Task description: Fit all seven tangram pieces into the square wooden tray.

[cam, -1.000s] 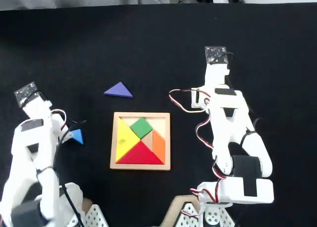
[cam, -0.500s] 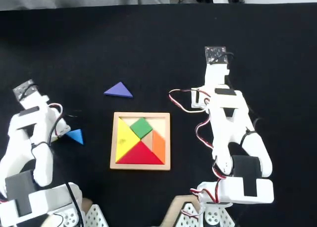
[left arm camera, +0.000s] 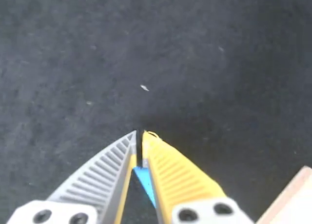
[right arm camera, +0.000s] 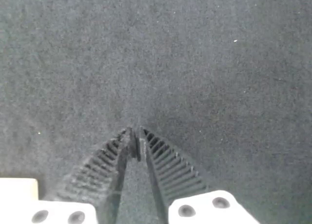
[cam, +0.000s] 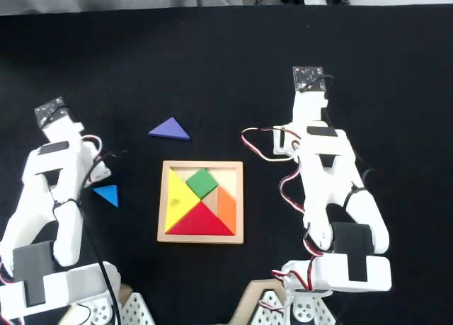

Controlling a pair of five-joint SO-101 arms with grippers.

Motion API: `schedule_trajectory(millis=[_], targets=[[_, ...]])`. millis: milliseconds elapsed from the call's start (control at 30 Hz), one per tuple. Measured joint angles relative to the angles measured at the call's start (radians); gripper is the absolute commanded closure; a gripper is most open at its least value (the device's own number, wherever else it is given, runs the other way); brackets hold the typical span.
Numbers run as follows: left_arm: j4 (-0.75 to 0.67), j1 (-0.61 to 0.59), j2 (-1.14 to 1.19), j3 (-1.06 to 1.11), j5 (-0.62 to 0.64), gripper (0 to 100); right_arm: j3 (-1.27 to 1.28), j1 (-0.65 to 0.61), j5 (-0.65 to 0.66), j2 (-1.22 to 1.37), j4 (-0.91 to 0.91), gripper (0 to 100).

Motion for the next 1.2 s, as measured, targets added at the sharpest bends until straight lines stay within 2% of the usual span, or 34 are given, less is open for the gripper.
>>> schedule_trajectory(millis=[167,333,433,633,867,1200], targets=[[0.075,0.031,0.0,-0.018,0.0,97,0.0,0.0,0.0,0.0,0.0,98.7],[0.265,-0.1,0.0,-0.176,-0.005,97,0.0,0.0,0.0,0.0,0.0,98.7],[0.33,-0.121,0.026,-0.193,-0.051,97,0.0,-0.002,0.0,0.0,0.0,98.7],[0.292,-0.089,0.213,-0.196,-0.072,97,0.0,-0.014,0.0,0.0,0.0,98.7],[0.334,-0.087,0.376,-0.342,-0.041,97,0.0,-0.012,0.0,0.0,0.0,98.7],[0.358,0.037,0.399,-0.397,-0.034,97,0.0,-0.012,0.0,0.0,0.0,98.7]])
